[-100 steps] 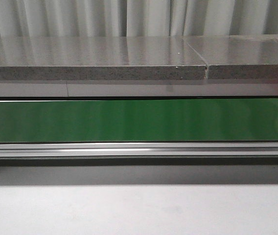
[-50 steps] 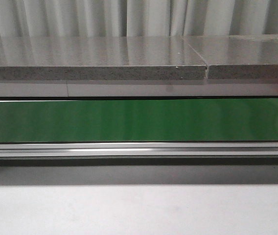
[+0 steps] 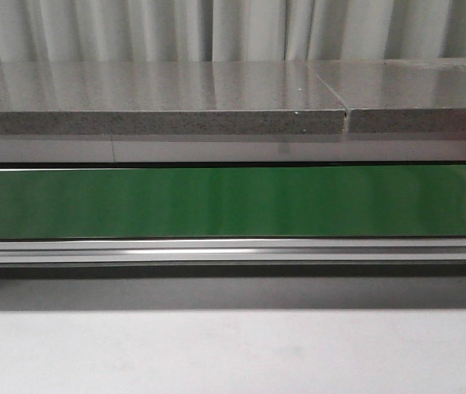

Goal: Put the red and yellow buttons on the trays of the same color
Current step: 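Lower the yellow button onto the green belt and open the left gripper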

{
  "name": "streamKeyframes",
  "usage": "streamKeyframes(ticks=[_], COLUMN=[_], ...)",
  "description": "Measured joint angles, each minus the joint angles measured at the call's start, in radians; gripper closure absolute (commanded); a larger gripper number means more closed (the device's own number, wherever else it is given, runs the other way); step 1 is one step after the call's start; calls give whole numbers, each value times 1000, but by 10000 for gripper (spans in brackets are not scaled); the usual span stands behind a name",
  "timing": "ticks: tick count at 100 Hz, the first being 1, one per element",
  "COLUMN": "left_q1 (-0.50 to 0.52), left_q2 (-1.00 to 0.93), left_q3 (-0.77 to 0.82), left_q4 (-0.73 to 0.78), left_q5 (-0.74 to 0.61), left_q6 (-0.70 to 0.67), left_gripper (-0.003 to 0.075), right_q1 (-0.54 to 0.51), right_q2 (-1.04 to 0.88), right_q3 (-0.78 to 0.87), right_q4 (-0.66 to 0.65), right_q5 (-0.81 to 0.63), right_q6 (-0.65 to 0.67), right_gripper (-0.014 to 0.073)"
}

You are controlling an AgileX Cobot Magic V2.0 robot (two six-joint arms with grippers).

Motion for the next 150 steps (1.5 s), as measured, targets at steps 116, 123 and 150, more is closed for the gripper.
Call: streamKeyframes(ticks=[116,123,150], left_q1=[-293,-300,-271], left_q2=[377,368,275], left_q3=[-253,-279,-362], left_q4=[39,39,69], left_q5=[-12,-16,-3], left_q6=[17,17,-29], left_gripper=[174,174,174], right_q1=[0,0,0], right_q2=[0,0,0], right_q3=[0,0,0], right_q4=[0,0,0], right_q5=[0,0,0], right_q6=[0,0,0], right_gripper=[659,659,659])
